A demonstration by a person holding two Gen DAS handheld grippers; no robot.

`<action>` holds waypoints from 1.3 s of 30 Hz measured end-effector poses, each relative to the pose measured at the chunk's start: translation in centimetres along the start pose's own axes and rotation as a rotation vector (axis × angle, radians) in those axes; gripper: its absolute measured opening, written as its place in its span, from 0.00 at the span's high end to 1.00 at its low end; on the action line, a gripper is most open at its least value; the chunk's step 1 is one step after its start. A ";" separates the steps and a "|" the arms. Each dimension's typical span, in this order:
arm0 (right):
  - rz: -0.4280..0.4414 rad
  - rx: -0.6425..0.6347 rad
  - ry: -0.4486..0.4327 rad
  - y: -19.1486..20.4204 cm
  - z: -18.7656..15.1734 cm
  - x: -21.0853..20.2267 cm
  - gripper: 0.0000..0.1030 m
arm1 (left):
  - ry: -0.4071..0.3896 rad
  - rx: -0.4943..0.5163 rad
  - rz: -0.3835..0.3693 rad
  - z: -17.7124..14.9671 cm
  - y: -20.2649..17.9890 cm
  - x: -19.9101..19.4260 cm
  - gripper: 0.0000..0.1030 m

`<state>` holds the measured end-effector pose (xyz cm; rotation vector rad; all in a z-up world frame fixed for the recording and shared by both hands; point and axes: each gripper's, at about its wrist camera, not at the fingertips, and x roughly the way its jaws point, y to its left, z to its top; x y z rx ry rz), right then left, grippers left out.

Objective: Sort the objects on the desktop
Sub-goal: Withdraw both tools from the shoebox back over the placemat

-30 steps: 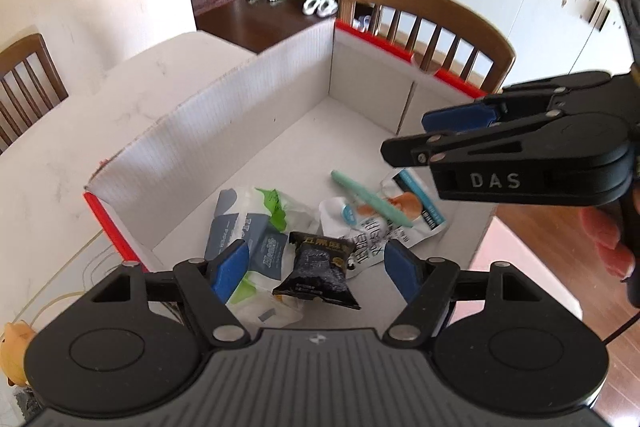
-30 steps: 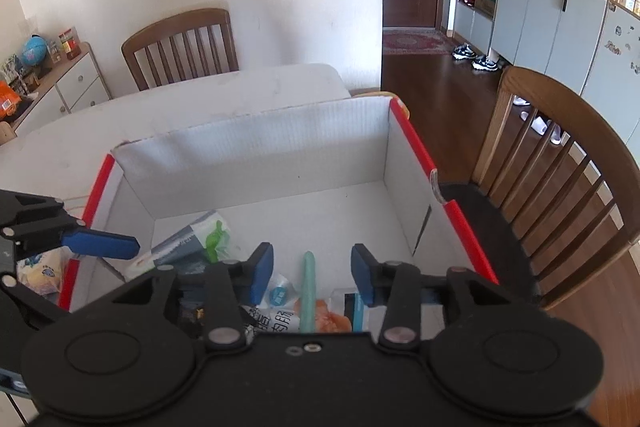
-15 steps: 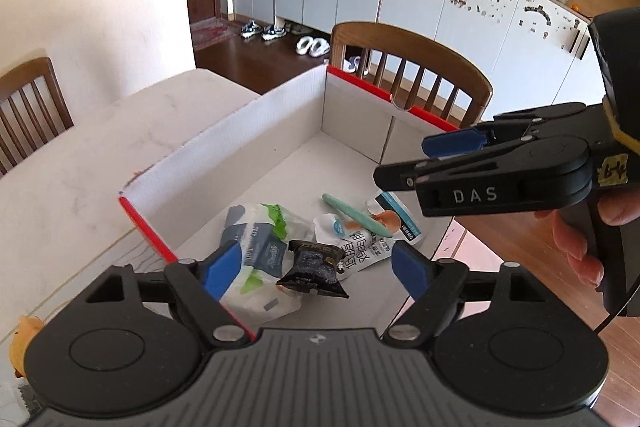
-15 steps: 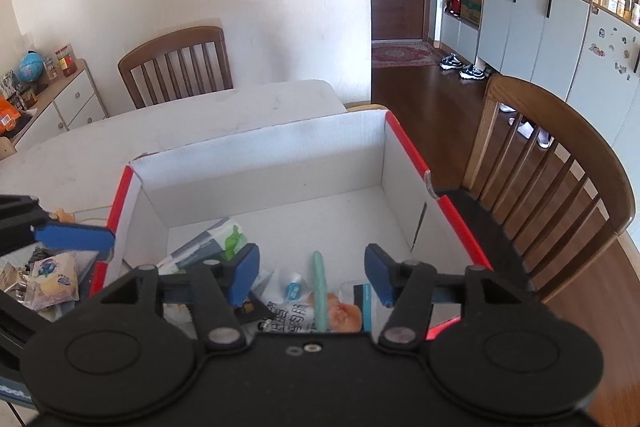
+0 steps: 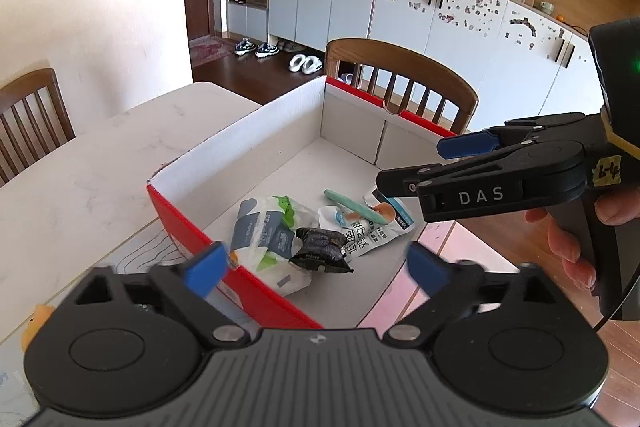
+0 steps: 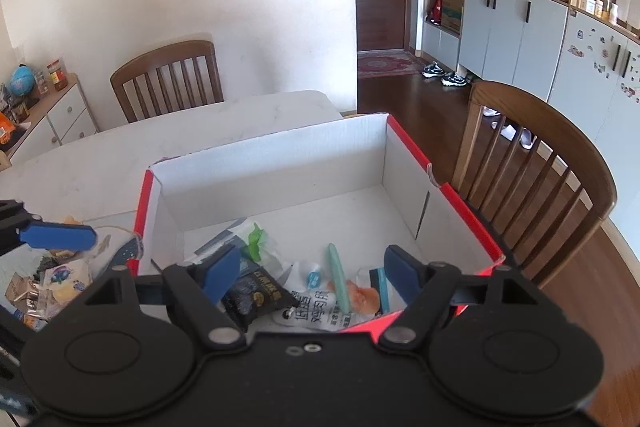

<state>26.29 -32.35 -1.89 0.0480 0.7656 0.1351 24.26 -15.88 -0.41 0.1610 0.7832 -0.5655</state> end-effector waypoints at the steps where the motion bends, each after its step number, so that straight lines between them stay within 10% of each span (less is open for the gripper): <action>1: -0.003 0.002 -0.001 0.2 -0.1 -0.2 0.23 | -0.006 0.005 0.003 -0.2 0.1 -0.3 0.00; 39: 0.073 -0.065 0.016 14.6 -3.5 -1.4 0.21 | -0.112 -0.088 0.089 -10.7 8.8 -11.1 0.00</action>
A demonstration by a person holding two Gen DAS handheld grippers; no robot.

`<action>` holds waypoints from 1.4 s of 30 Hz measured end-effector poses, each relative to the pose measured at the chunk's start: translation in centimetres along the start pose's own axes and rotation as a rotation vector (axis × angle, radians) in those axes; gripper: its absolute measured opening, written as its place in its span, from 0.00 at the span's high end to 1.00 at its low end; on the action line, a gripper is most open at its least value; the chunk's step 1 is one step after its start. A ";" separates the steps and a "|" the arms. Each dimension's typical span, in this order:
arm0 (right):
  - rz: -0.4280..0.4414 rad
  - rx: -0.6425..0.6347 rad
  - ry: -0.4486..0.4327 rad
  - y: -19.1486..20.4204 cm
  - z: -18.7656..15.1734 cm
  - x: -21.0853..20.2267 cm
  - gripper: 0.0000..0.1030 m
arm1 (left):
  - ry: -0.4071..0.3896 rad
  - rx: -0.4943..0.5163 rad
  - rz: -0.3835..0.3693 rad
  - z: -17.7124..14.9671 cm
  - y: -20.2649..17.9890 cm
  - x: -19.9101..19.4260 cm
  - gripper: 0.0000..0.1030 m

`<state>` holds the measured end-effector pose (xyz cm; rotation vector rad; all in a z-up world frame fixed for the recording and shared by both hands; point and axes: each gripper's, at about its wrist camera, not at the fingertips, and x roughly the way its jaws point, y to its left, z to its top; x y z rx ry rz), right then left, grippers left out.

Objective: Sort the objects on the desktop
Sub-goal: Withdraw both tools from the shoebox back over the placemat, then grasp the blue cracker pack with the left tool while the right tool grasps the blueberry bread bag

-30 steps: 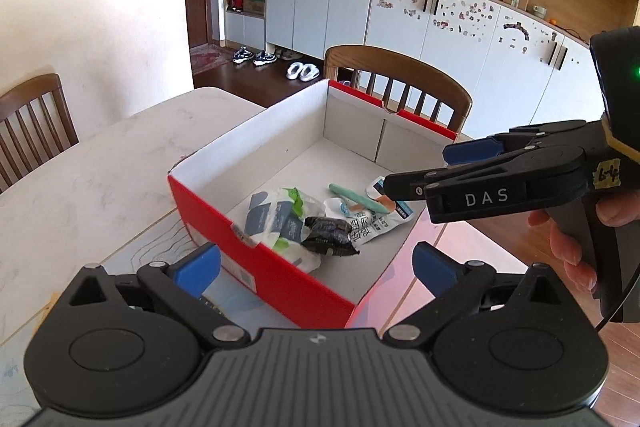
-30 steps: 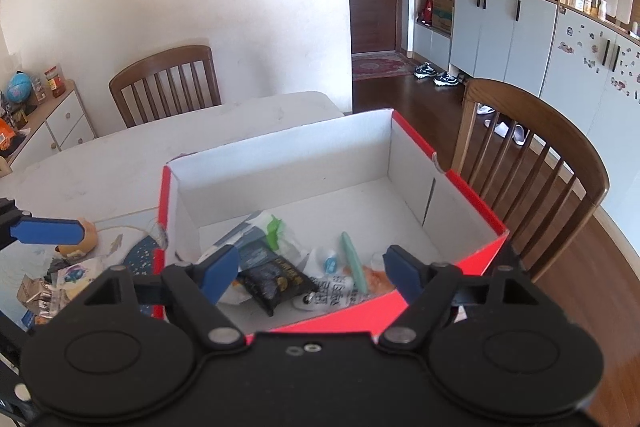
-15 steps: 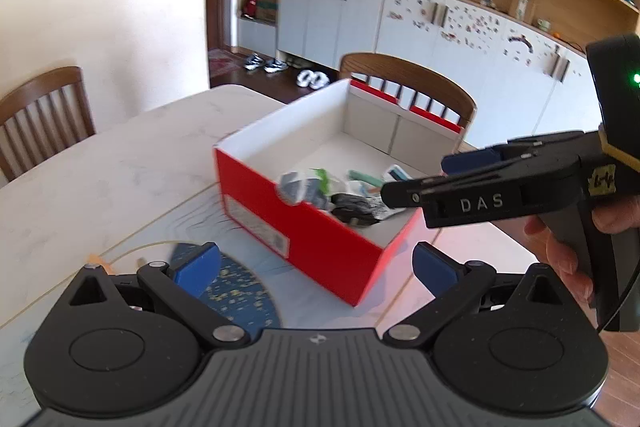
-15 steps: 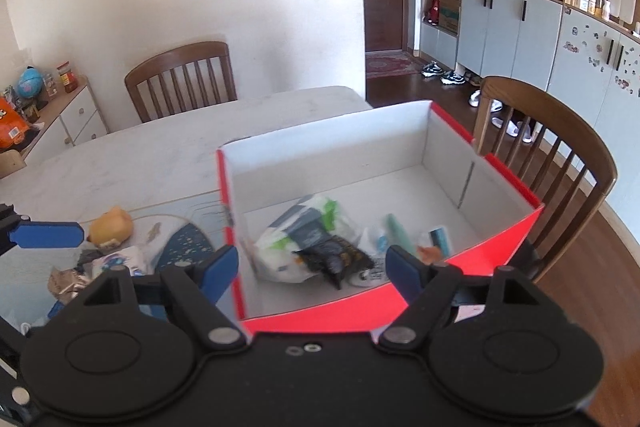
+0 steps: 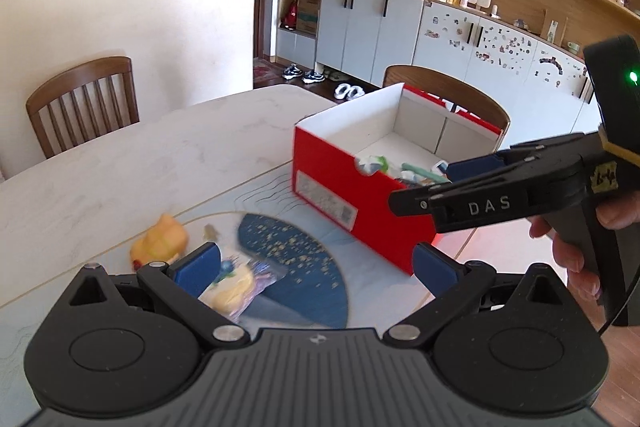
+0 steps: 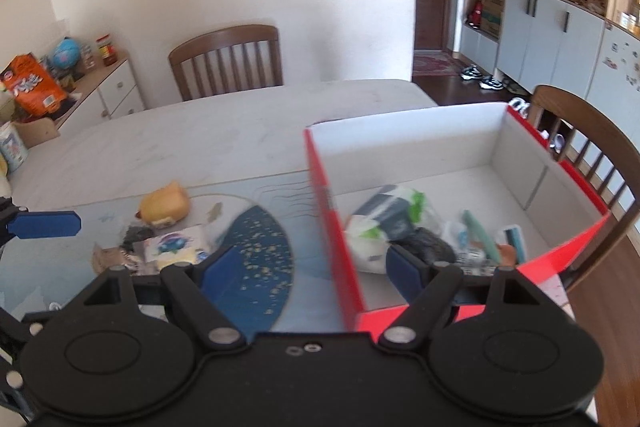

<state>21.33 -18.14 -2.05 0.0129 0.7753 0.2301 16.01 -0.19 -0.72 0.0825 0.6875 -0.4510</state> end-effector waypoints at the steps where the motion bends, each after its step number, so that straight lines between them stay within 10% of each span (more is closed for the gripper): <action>1: 0.005 -0.006 0.002 0.4 0.0 0.2 0.21 | -0.002 0.000 0.006 -0.3 0.3 -0.2 0.00; 42: 0.122 -0.199 0.061 9.9 -2.1 8.1 0.21 | 0.038 -0.130 0.191 -11.8 9.6 1.8 0.00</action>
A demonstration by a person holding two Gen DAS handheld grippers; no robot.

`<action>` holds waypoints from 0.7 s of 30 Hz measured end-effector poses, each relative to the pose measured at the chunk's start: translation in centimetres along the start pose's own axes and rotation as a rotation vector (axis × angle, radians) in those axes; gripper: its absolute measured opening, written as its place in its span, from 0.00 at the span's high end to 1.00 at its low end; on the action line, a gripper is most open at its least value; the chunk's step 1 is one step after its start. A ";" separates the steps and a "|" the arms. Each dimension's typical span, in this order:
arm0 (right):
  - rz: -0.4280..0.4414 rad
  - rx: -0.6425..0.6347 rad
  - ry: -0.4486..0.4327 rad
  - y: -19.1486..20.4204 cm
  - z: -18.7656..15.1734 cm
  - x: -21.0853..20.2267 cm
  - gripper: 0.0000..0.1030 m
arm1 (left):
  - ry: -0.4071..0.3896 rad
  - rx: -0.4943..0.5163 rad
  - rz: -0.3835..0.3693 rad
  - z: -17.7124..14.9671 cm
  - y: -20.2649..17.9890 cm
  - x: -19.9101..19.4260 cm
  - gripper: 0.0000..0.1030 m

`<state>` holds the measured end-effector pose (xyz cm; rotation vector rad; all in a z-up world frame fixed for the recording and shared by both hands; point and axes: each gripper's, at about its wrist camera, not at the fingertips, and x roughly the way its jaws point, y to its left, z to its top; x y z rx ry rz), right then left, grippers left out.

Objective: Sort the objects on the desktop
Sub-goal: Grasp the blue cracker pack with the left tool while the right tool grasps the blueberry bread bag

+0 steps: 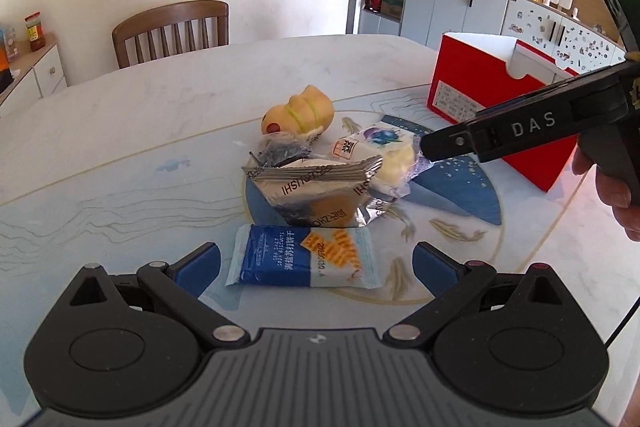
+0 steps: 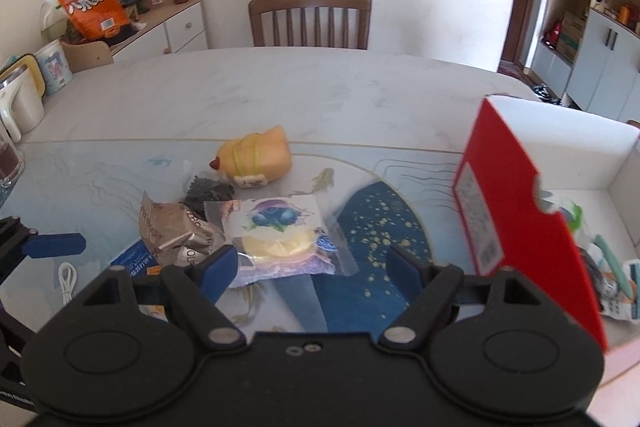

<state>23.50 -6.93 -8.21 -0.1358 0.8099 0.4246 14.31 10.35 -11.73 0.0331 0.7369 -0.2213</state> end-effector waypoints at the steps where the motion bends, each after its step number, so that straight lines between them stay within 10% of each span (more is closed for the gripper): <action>1: 0.005 -0.003 0.000 0.1 0.1 0.3 0.20 | -0.001 0.008 0.008 0.0 0.0 0.3 0.00; 21: 0.052 0.008 0.039 0.2 0.8 5.5 0.11 | 0.038 -0.003 0.032 -0.8 0.5 4.4 0.01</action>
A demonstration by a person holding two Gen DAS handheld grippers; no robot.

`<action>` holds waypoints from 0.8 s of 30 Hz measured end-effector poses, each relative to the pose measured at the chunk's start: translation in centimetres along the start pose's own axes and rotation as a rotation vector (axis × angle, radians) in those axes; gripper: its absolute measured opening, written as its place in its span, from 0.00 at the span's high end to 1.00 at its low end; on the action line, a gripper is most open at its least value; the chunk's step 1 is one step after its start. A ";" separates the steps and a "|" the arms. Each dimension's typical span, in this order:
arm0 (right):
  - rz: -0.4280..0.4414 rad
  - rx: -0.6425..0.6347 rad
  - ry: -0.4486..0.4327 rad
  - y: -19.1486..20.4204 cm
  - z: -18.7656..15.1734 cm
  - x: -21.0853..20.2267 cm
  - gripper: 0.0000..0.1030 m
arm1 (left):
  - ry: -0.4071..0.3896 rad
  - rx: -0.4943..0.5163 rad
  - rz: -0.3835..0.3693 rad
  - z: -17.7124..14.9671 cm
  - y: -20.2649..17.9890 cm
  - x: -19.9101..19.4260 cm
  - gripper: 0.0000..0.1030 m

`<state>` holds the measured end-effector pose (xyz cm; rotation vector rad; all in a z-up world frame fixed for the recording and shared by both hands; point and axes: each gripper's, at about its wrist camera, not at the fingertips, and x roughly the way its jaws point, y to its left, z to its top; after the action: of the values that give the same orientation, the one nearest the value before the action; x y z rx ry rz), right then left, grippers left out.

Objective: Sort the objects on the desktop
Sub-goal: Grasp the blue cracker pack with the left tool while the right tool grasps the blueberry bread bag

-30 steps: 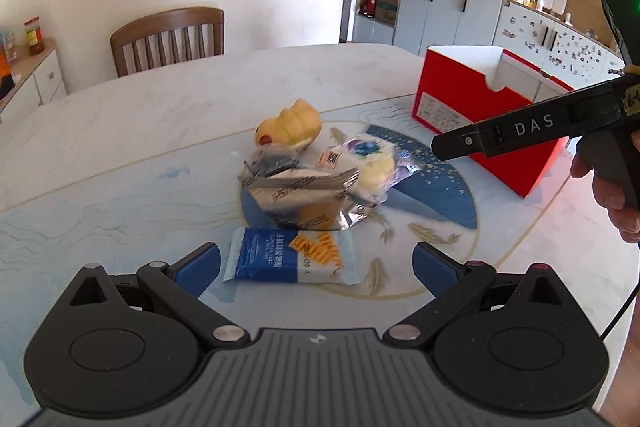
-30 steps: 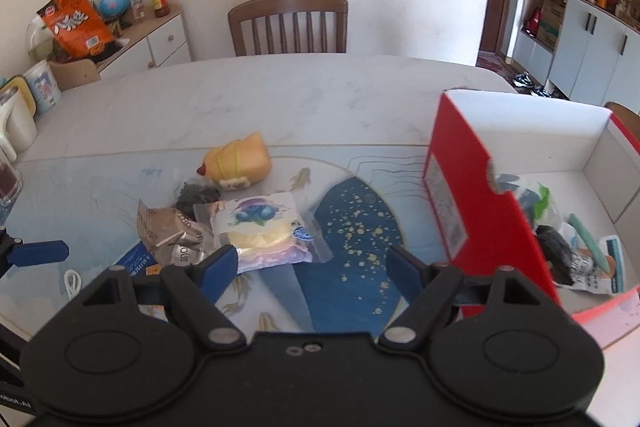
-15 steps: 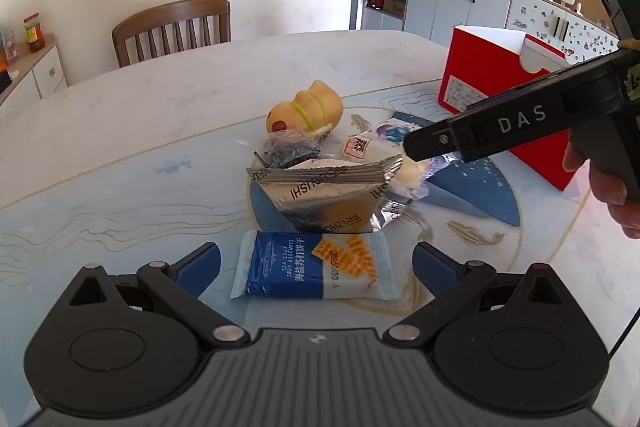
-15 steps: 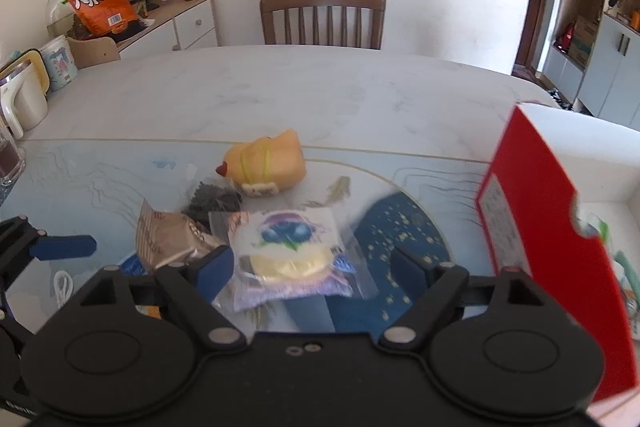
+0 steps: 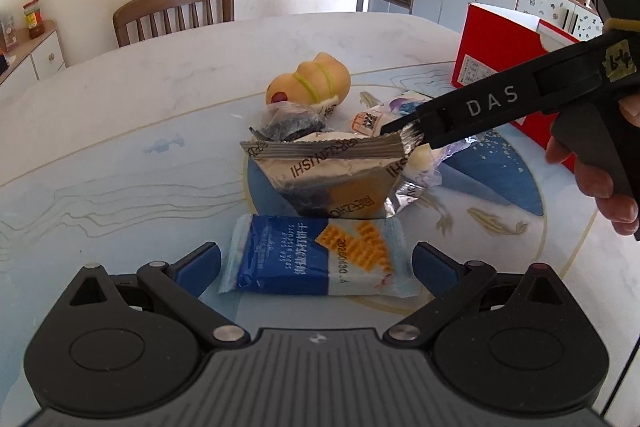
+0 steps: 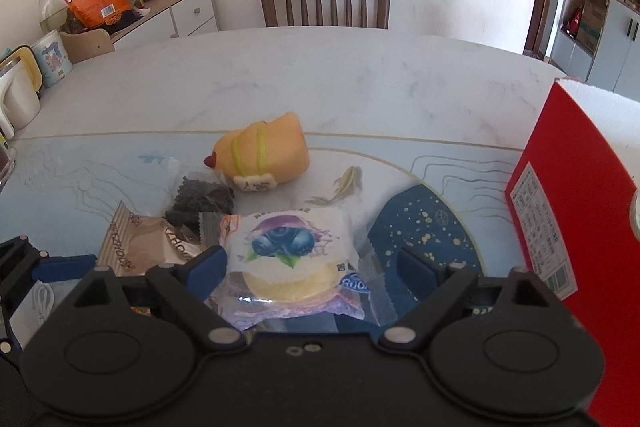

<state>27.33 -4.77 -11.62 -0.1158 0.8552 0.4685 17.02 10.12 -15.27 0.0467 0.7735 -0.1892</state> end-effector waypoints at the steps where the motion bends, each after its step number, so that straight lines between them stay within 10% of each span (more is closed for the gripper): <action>1: 0.001 0.004 0.002 -0.1 0.0 0.1 0.12 | -0.003 -0.001 -0.001 0.0 0.0 0.1 0.01; 24: 0.006 -0.001 -0.008 -0.4 -0.1 -0.3 0.38 | -0.009 0.031 0.025 0.3 -0.7 0.0 0.21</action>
<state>27.34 -5.27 -11.50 -0.1120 0.8480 0.4748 17.12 9.37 -15.01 0.0851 0.7607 -0.1777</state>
